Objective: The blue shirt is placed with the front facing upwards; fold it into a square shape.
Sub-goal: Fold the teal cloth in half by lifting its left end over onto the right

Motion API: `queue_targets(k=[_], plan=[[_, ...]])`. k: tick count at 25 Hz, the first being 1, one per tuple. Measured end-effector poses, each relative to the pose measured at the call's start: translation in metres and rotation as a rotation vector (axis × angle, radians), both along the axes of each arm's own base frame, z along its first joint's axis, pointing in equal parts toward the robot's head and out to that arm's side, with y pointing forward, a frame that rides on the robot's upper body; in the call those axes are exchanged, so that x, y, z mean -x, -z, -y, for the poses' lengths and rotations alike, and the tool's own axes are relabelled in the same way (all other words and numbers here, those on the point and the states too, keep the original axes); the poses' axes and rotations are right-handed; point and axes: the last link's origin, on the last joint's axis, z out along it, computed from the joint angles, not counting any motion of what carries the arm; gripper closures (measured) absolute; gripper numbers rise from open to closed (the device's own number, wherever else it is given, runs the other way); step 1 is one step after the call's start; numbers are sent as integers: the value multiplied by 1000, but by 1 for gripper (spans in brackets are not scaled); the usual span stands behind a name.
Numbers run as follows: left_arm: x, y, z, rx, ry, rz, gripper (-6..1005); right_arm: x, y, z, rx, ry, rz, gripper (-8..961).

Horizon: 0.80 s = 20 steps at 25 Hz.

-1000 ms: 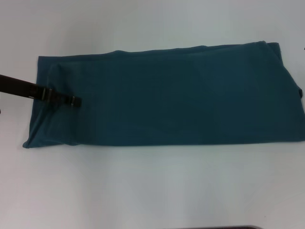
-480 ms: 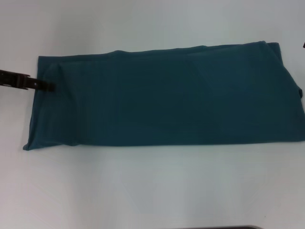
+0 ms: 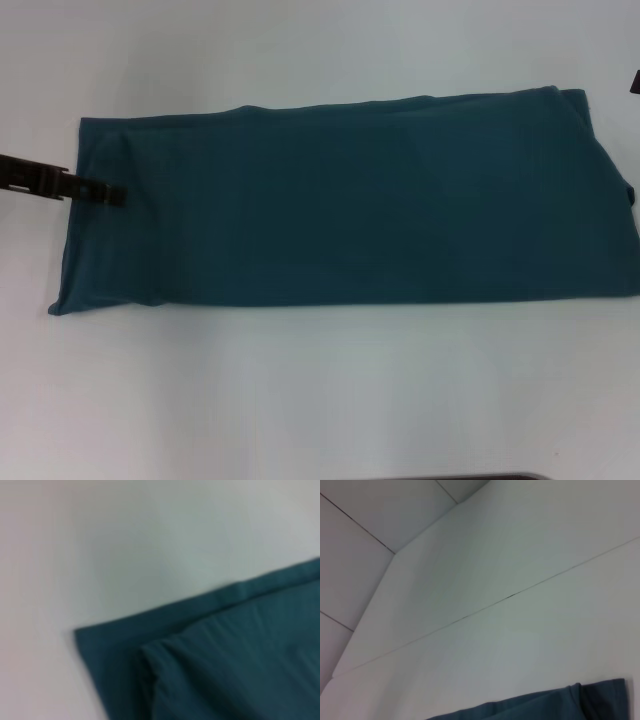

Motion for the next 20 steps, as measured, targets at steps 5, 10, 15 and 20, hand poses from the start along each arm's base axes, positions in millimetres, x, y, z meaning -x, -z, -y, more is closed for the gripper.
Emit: queue_targets(k=[5,10,15,20], plan=[[-2,12,2,26,13,13,65,1,1,0,1,-2,-1,191],[2,21,0,26,9,6,64,2,1,-1,5,-6,-5,191],[7,27,1,24,-2,-5,64,1,3,0,8,-2,-11,191],[11,31,1,18,-11,-9,64,1,3,0,7,-4,-11,191]])
